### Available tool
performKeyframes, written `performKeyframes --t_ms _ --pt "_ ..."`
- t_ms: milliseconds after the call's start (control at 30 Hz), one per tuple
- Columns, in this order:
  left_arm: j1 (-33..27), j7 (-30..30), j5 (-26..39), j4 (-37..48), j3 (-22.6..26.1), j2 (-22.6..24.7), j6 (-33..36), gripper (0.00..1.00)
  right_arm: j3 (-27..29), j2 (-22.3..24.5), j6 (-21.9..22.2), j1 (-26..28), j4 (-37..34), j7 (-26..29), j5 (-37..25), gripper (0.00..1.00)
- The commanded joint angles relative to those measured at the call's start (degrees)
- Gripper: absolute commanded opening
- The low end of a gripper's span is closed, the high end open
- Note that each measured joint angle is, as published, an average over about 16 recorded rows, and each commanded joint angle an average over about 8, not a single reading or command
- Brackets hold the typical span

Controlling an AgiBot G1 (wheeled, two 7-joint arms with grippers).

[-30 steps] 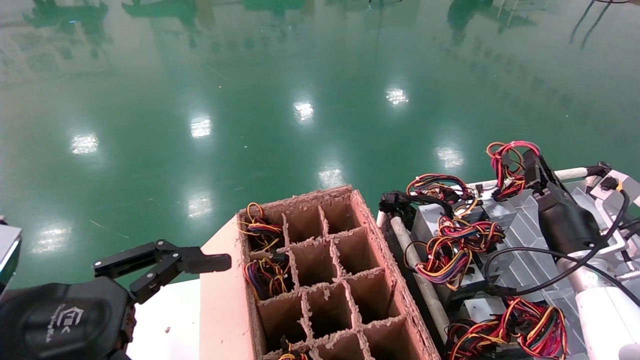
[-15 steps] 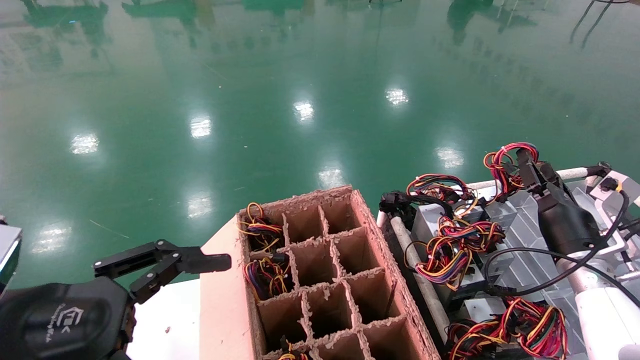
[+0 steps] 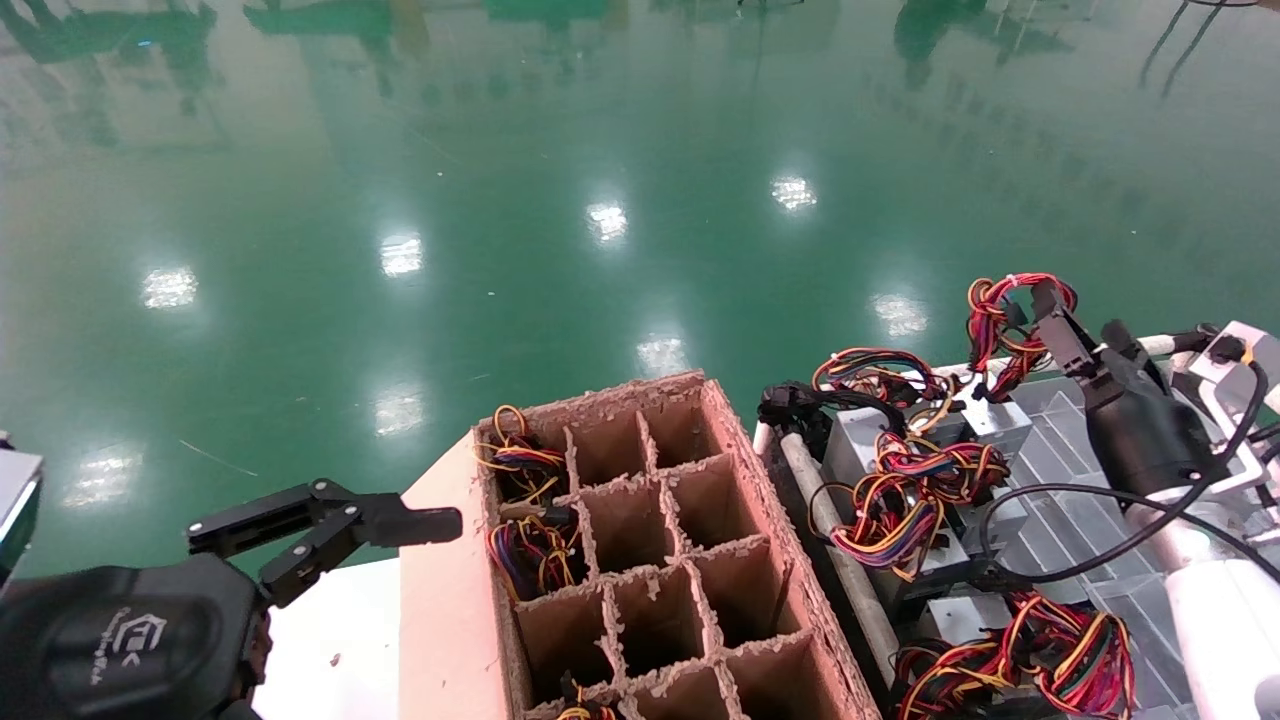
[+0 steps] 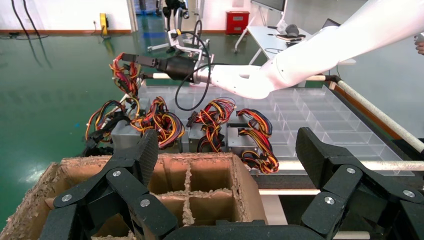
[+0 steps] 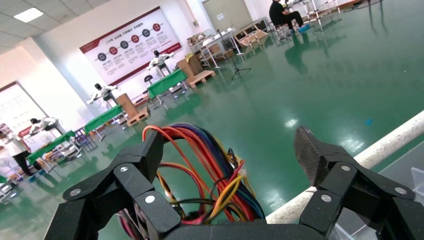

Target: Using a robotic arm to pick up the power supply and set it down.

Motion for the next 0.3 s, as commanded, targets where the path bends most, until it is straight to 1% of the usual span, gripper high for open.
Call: performKeyframes --t_ms 33,300 --pt "0.0 0.0 0.0 0.0 0.0 0.0 0.0 1.0 -0.2 0.3 0.1 0.2 0.2 -0.1 -0.3 1.0" --pt "0.0 0.0 0.0 0.0 0.0 0.0 0.0 1.0 -0.3 0.4 1.1 1.3 0.7 -0.9 -0.5 1.0"
